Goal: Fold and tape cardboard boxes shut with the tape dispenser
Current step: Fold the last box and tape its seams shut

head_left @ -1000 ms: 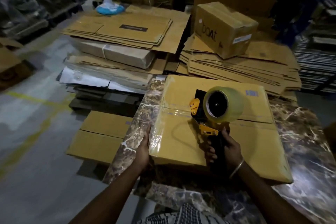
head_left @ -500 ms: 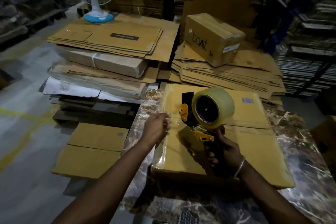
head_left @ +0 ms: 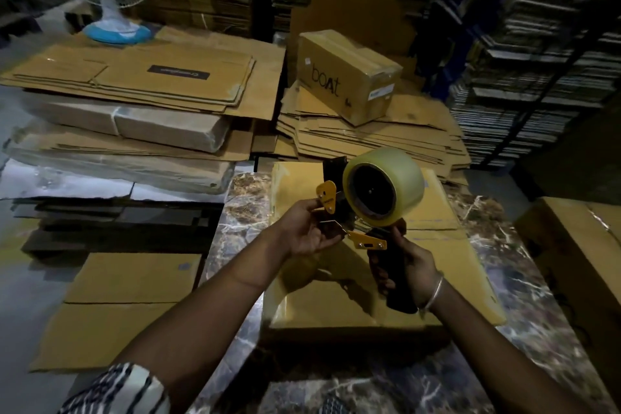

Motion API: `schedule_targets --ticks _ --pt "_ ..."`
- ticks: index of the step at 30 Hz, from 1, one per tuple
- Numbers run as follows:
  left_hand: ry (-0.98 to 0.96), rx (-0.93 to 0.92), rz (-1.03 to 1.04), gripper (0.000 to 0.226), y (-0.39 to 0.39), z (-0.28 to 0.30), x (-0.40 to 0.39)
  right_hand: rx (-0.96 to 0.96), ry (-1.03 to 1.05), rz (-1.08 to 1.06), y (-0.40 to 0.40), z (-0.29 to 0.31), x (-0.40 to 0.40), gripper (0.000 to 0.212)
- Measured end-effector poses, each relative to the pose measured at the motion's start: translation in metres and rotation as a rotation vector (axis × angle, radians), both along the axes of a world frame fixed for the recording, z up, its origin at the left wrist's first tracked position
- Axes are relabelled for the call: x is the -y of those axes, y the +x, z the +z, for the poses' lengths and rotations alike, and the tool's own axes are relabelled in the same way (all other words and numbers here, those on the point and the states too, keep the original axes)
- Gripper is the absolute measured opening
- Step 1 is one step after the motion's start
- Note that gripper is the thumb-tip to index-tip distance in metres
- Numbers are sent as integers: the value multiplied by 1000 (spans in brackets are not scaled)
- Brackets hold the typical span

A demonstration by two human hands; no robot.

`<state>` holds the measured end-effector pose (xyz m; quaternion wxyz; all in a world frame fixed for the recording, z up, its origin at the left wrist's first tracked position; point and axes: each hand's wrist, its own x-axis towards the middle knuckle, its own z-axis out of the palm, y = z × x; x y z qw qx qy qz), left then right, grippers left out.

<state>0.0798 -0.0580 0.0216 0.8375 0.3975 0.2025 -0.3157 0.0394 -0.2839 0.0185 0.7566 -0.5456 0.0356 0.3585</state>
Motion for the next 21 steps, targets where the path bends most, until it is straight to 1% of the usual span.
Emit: schedule_targets --ticks 4,8,10,13,16,21 --pt "-8 11 -30 30 8 -7 20 -4 -4 8 -1 4 14 82" --pt "-42 53 -117 36 16 -13 53 -11 -12 20 7 8 34 74" --pt "-62 60 -124 37 20 -13 69 -19 11 12 12 10 47 71" --pt "-51 27 -63 31 27 -13 94 -12 39 -10 22 13 65 71" --pt "-31 5 -19 26 35 -14 117 -63 64 -22 33 14 86 78" --pt "38 -16 -45 19 47 -16 156 -73 50 12 50 5 126 75"
